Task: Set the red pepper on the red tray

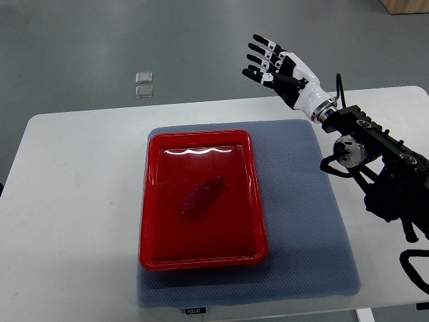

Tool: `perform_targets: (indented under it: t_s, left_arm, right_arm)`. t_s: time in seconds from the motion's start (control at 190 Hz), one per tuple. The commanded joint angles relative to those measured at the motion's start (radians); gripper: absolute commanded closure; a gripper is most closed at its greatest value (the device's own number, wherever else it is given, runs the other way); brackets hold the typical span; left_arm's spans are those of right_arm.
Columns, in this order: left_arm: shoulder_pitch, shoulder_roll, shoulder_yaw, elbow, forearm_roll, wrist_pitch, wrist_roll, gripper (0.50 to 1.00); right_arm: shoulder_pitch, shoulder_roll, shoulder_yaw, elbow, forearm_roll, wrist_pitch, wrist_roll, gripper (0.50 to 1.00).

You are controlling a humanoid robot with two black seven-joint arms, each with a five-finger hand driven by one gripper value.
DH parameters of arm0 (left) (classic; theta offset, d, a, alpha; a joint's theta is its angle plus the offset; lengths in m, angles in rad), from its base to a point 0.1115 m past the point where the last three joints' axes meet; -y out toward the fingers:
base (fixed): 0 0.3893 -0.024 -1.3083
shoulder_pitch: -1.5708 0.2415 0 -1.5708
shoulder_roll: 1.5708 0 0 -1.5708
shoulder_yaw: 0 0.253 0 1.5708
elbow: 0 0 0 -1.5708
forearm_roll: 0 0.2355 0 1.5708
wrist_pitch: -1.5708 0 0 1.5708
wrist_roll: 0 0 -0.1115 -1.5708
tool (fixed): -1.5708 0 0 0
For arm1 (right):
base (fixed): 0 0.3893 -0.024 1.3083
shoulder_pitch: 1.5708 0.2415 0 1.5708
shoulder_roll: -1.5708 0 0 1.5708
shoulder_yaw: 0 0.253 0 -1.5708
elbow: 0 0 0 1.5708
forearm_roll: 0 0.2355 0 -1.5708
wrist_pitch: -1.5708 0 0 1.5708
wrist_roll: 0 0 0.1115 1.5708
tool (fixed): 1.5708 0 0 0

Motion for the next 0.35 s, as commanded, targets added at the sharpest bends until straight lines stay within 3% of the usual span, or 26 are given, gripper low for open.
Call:
perform_targets:
  t_s: [0.0,0.105,0.347]
  left_arm:
    - [0.000,0.000,0.000,-0.001,0.000,0.000,0.000,0.500]
    - [0.000,0.000,0.002,-0.003,0.002,0.000,0.000,0.500]
    - [0.000,0.000,0.003,-0.004,0.000,0.000,0.000,0.500]
  right_arm:
    - [-0.073,-0.003,0.033,-0.012,0.223,0.034,0.000,0.589]
    - [-0.097,0.000,0.034,-0.054,0.345,0.053,0.000,0.589]
    - [-0.116,0.006,0.030,-0.113,0.353,0.123,0.000,0.589]
